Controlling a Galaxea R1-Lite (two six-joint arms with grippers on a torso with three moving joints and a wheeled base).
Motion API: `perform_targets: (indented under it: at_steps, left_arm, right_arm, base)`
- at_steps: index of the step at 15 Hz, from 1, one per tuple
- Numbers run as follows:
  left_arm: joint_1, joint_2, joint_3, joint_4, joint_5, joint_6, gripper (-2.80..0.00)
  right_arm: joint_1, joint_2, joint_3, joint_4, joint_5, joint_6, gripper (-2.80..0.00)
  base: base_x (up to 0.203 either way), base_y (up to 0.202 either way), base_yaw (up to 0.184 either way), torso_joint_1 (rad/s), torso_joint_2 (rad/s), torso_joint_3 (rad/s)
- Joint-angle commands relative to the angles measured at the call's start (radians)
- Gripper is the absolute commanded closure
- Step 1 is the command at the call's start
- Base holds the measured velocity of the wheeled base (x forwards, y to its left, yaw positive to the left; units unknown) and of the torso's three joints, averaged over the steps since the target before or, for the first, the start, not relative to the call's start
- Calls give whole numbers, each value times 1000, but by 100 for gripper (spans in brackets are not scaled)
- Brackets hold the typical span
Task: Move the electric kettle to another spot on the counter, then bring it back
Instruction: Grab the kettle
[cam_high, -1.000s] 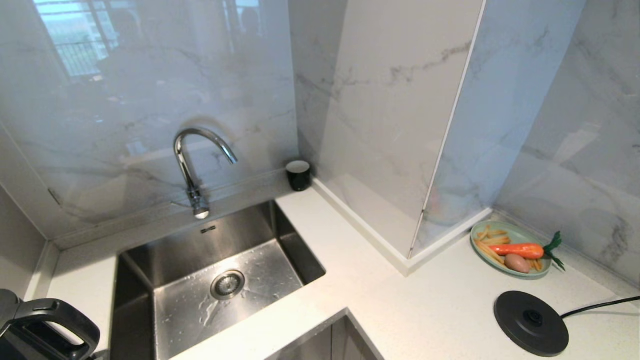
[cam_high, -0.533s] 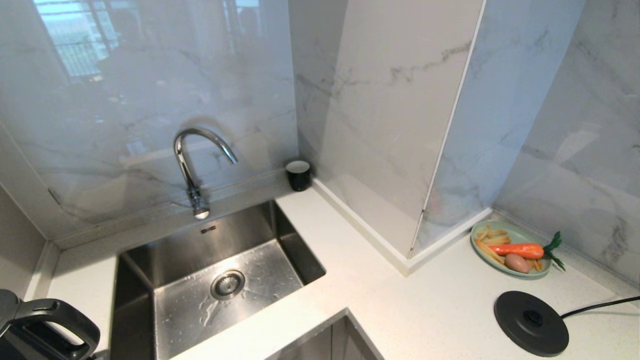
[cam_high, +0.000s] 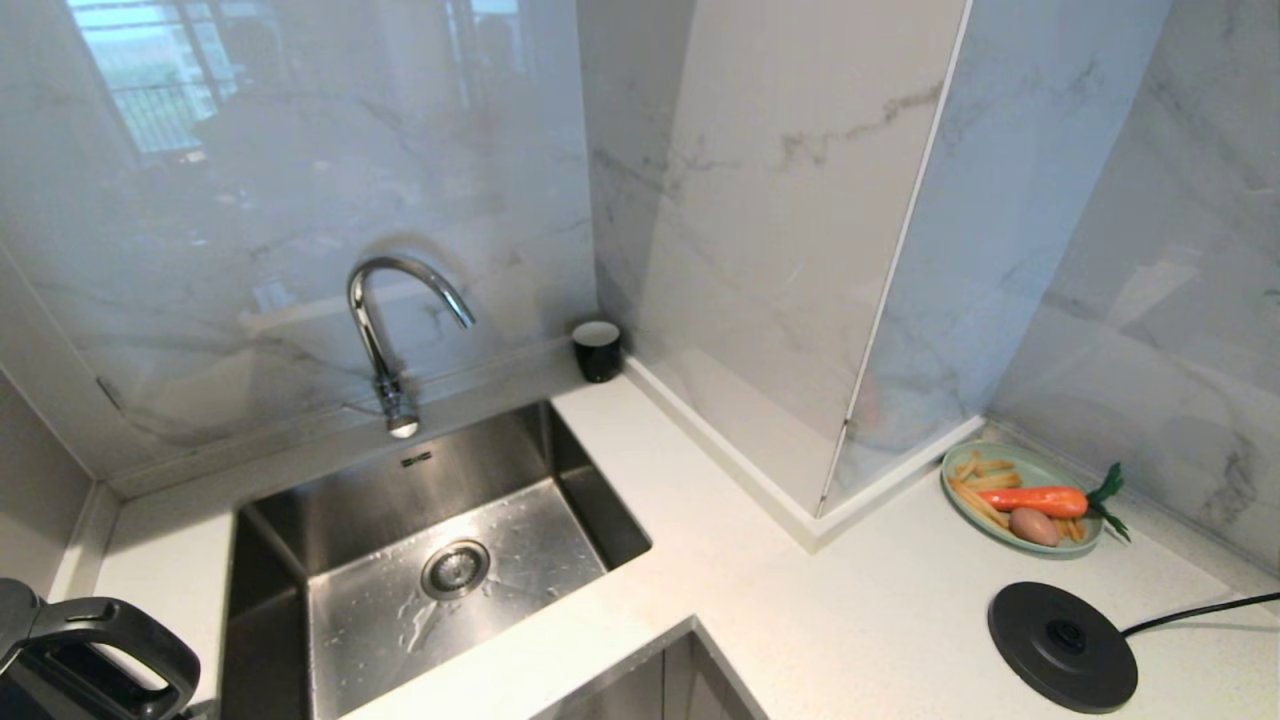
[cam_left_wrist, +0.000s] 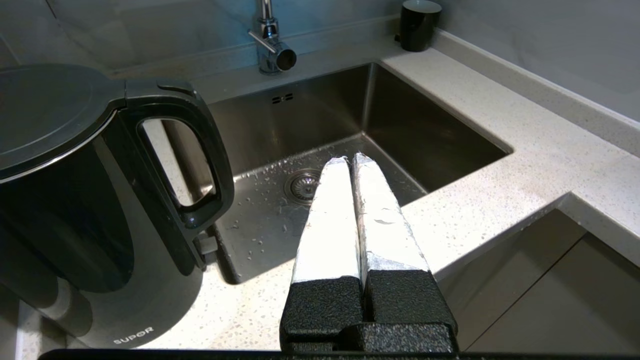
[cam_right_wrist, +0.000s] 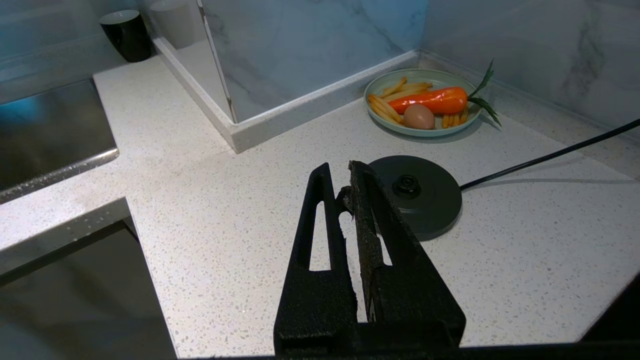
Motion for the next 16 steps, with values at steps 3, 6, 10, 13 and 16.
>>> perform_targets:
  at_steps: [3, 6, 10, 13, 16]
  left_arm:
    - [0, 1, 0, -1, 0, -1, 0]
    - [0, 1, 2, -1, 0, -1, 0]
    - [0, 1, 1, -1, 0, -1, 0]
    - [1, 1, 1, -1, 0, -1, 0]
    - [0, 1, 1, -1, 0, -1, 0]
  right_arm:
    - [0, 2, 0, 0, 0, 0, 0]
    - [0, 2, 0, 0, 0, 0, 0]
    - [0, 2, 0, 0, 0, 0, 0]
    - [0, 2, 0, 0, 0, 0, 0]
    - [0, 2, 0, 0, 0, 0, 0]
  base:
    - [0, 0, 0, 0, 0, 0]
    - [0, 0, 0, 0, 0, 0]
    - [0, 0, 0, 0, 0, 0]
    - [0, 0, 0, 0, 0, 0]
    - [0, 0, 0, 0, 0, 0]
